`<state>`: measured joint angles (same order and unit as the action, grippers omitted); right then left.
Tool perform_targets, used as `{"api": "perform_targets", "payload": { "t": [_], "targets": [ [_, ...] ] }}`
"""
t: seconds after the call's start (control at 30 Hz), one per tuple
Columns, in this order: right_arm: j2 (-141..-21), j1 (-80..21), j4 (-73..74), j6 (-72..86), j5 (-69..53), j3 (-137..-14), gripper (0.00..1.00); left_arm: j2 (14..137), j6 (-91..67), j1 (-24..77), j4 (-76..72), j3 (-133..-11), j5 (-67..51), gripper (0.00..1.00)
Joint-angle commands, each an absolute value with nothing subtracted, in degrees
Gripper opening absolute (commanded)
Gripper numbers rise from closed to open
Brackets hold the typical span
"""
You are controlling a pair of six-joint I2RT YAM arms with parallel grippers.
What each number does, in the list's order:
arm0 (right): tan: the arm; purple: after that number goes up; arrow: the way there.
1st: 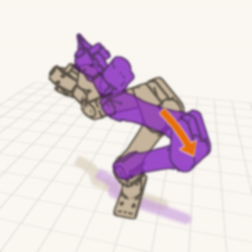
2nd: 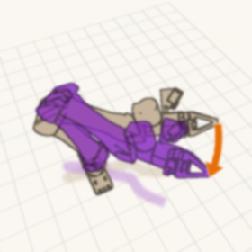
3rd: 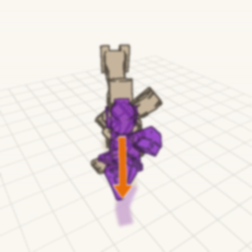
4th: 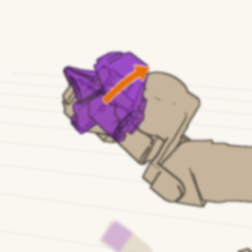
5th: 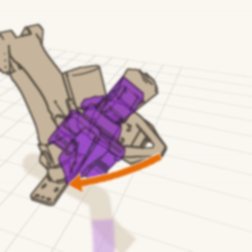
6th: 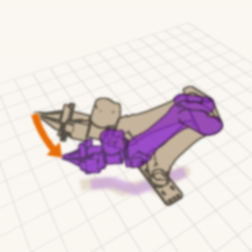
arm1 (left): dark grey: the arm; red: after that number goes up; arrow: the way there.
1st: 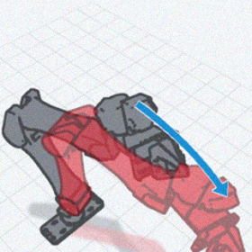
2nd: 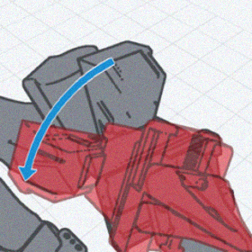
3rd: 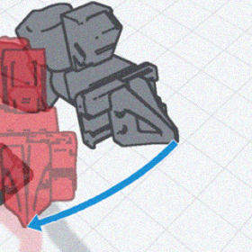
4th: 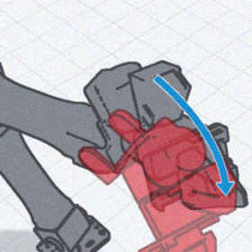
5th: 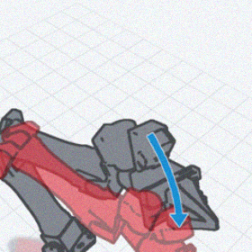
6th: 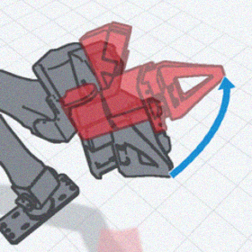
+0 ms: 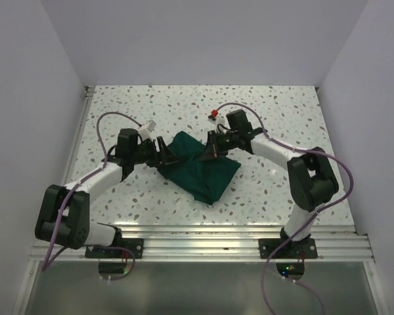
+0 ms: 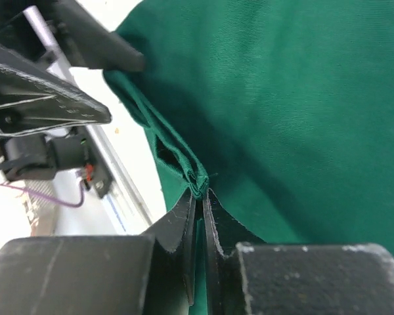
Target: Prepare the surgical pack
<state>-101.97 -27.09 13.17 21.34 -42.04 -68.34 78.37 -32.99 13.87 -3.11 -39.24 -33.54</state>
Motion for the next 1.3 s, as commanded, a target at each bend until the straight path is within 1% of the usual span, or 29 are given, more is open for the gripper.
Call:
{"api": "perform_targets", "payload": {
  "t": [0.0,0.07,0.13,0.17,0.23,0.27,0.3,0.4,0.5,0.6,0.7,0.73,0.8,0.97,1.03,1.07,1.13,1.17,1.2,1.27],
  "targets": [
    [-101.5,-25.9,14.2,20.5,-36.3,-69.5,0.08,79.8,-30.9,13.1,-5.9,-41.7,-36.4,0.60],
    [-101.2,-25.6,13.4,20.7,-35.9,-68.8,0.11,80.5,-31.1,13.0,-6.8,-41.8,-36.8,0.56],
    [-101.2,-25.5,12.8,21.3,-36.5,-68.7,0.17,82.0,-31.5,13.0,-7.6,-41.9,-36.7,0.53],
    [-101.1,-25.5,12.0,21.4,-37.0,-68.3,0.36,83.0,-31.5,13.0,-8.3,-41.9,-36.7,0.51],
    [-100.5,-25.5,10.5,22.1,-38.0,-67.3,0.58,84.1,-31.6,13.0,-8.6,-42.1,-36.4,0.48],
    [-99.3,-25.6,9.3,22.2,-38.4,-66.2,0.64,84.5,-31.6,13.0,-8.9,-42.3,-36.3,0.44],
    [-98.6,-25.5,8.9,22.1,-38.8,-65.6,0.71,85.2,-31.6,13.0,-9.1,-42.3,-36.3,0.43],
    [-95.6,-25.6,8.3,21.3,-39.2,-62.9,0.80,85.5,-31.9,13.0,-9.7,-42.2,-36.4,0.38],
    [-92.6,-25.6,8.4,20.9,-40.2,-59.8,0.82,85.3,-31.6,12.9,-8.9,-42.6,-35.9,0.37],
    [-89.9,-25.9,7.8,21.0,-41.2,-55.6,0.80,84.4,-31.4,12.8,-8.1,-42.6,-35.4,0.37],
    [-86.6,-26.9,8.0,21.4,-41.4,-52.4,0.75,83.8,-31.0,12.7,-7.4,-42.7,-34.9,0.37],
    [-85.5,-27.2,8.3,21.5,-41.3,-51.7,0.72,83.8,-31.0,12.7,-7.2,-42.6,-34.9,0.37],
    [-84.9,-28.6,8.6,21.6,-41.0,-50.2,0.70,83.9,-30.9,12.5,-7.0,-42.6,-34.8,0.36],
    [-83.7,-32.7,8.4,21.9,-37.1,-47.6,0.69,83.8,-30.9,12.1,-6.9,-42.4,-34.6,0.34],
    [-83.6,-34.2,8.1,22.3,-35.4,-46.8,0.65,83.6,-30.9,12.0,-6.9,-42.2,-34.5,0.33],
    [-83.9,-34.8,8.0,22.7,-35.1,-46.4,0.58,83.4,-31.0,12.0,-6.8,-42.2,-34.5,0.33],
    [-84.5,-35.2,7.6,22.9,-34.8,-46.1,0.49,83.3,-31.0,11.9,-6.4,-42.2,-34.4,0.32],
    [-84.9,-35.2,7.4,23.3,-35.1,-45.9,0.41,83.2,-31.0,11.9,-6.2,-42.3,-34.4,0.31],
    [-84.9,-35.2,7.2,23.8,-35.3,-45.7,0.29,83.2,-31.0,11.9,-6.1,-42.2,-34.4,0.31],
    [-84.6,-35.3,6.9,24.7,-36.5,-45.4,0.15,83.2,-30.9,11.8,-4.8,-42.7,-33.9,0.30]
  ]
}}
